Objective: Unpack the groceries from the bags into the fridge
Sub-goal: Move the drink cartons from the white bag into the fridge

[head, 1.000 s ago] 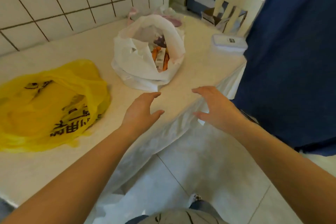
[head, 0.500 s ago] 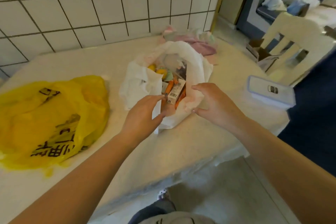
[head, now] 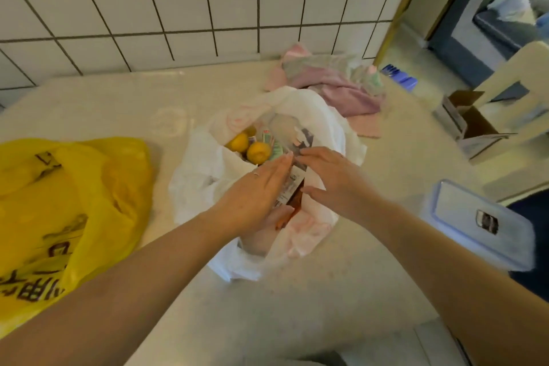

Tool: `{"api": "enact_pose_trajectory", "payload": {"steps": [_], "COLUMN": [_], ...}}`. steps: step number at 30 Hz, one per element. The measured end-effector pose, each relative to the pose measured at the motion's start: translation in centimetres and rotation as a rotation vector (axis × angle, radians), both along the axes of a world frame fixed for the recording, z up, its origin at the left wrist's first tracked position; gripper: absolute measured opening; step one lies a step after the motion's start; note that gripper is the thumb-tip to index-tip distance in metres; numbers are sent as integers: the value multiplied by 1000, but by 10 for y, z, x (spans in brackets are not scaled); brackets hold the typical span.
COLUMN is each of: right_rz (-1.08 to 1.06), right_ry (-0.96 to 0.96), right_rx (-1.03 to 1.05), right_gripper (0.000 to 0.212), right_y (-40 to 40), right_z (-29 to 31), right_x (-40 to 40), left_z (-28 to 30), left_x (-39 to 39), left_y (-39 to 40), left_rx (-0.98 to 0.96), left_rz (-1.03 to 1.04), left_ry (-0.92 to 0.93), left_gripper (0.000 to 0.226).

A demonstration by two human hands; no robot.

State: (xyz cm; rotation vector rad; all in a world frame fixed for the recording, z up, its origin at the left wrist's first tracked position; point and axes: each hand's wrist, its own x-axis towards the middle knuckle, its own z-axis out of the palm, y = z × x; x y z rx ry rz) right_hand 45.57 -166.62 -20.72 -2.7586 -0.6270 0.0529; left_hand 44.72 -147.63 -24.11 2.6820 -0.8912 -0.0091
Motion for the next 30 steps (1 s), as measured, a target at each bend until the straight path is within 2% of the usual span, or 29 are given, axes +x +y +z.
{"api": "enact_pose_trajectory", "payload": {"steps": [4,7,11,13,21,26,30], "right_rz": [167,299,398,420,399,354,331], "right_ry": [51,80,57,48,83,110,94], "right_rx": [-83,-161,-193,-204,-244,-250,-304], "right_gripper": [57,60,61,62,64,64,66], "right_y": [0,1,3,2,-7,-12,-9], "right_z": [-26,-41,-61,-67,-88,-93,-92], "right_x": [33,56,79,87,101,100,101], "left_z": [-23,-35,-42,-44,-44,-52,-55], "left_x": [13,21,27,30,55,52,54], "left_y": [13,22,33,36,72,74,66], "left_rx": [242,393,592,610,645,613,600], "left_rz": [14,61,124,150,377,339,408], "left_ry": [72,5,53,-9,-47,-107,-108], "left_gripper": [94,90,86,84,83,76,84]}}
